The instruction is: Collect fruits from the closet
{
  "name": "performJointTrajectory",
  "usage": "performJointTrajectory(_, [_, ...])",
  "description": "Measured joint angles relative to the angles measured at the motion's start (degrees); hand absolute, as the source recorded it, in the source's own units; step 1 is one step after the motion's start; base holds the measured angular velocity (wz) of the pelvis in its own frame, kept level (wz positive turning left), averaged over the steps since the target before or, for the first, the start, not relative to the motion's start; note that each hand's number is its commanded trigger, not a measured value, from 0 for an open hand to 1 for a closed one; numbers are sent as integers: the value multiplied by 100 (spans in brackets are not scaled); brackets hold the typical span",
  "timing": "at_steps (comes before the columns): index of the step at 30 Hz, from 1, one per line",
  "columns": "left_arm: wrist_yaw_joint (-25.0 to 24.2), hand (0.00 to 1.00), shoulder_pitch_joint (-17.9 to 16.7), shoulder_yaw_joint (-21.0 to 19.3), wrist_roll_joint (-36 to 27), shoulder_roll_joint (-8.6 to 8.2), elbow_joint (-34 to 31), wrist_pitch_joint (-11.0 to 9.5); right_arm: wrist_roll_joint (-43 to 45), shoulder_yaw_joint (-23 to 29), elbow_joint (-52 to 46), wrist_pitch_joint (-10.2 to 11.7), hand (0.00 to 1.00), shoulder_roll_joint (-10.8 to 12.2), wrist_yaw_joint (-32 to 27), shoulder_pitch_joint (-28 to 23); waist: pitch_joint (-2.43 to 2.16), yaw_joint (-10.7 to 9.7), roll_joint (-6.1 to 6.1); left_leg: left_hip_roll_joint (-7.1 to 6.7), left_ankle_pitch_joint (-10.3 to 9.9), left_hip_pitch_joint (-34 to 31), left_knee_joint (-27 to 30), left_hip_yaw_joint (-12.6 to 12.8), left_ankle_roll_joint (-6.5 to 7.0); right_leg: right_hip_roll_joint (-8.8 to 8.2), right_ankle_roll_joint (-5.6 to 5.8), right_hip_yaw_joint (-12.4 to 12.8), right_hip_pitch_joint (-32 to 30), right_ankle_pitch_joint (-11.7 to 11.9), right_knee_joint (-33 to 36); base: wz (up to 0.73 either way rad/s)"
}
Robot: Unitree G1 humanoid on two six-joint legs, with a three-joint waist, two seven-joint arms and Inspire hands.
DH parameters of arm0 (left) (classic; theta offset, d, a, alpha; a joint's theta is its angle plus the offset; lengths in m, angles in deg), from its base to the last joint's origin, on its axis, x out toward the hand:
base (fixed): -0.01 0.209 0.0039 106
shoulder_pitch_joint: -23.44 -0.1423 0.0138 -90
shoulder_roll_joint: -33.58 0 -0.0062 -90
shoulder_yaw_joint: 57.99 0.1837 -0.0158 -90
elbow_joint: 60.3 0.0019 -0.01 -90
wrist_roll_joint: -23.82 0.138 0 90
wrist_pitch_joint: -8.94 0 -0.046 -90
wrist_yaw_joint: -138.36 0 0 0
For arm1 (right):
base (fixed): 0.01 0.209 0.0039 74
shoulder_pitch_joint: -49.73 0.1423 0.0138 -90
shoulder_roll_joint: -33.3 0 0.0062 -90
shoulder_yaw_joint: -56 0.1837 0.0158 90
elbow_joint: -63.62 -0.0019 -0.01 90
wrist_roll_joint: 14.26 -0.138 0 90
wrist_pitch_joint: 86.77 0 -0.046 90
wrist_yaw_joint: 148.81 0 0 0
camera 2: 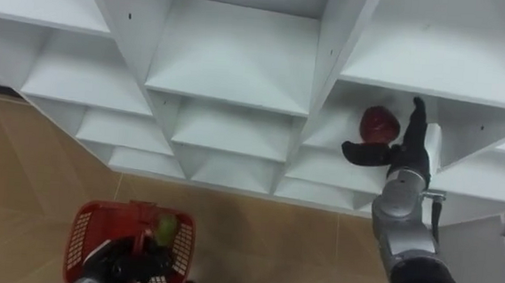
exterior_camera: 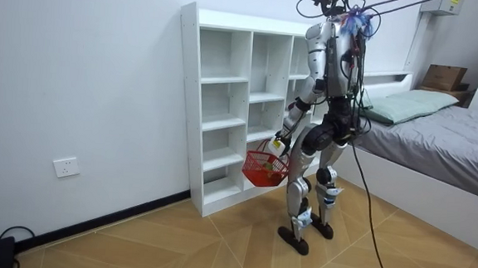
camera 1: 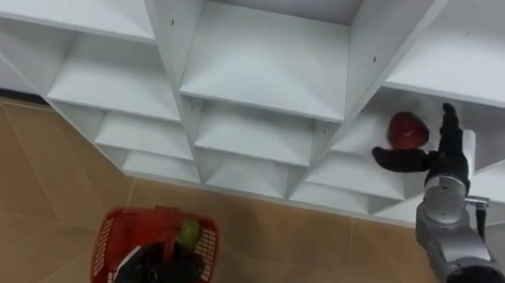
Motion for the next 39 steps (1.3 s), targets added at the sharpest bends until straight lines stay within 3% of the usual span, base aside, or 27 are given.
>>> performJointTrajectory(11, [108, 100, 86, 9, -4, -65, 0, 0, 297, 1, 196, -12, 0, -15, -68, 60, 1, 103, -1, 15, 3, -35, -6, 79, 2, 13, -3, 77, -78, 2, 33, -3])
performJointTrajectory(21, [175, 100, 212, 57, -4, -102, 8, -1, 575, -6, 682, -51, 0, -47, -240, 734, 15, 171, -9, -3, 28, -40, -99, 80, 4, -1, -1, 78, -119, 2, 15, 0])
performJointTrajectory(31, [210, 100, 413, 64, -8, -287, 165, -1, 574, 1, 681, -51, 0, -49, -241, 776, 47, 182, 2, -1, 28, -75, -132, 103, 4, 1, -2, 94, -181, 2, 35, 0])
performJointTrajectory(39, [206, 100, 453, 123, -11, -293, 172, -1, 579, 1, 680, -51, 0, -50, -232, 814, 69, 203, 29, 7, 28, -105, -127, 185, 4, 8, -2, 170, -253, 2, 36, -3])
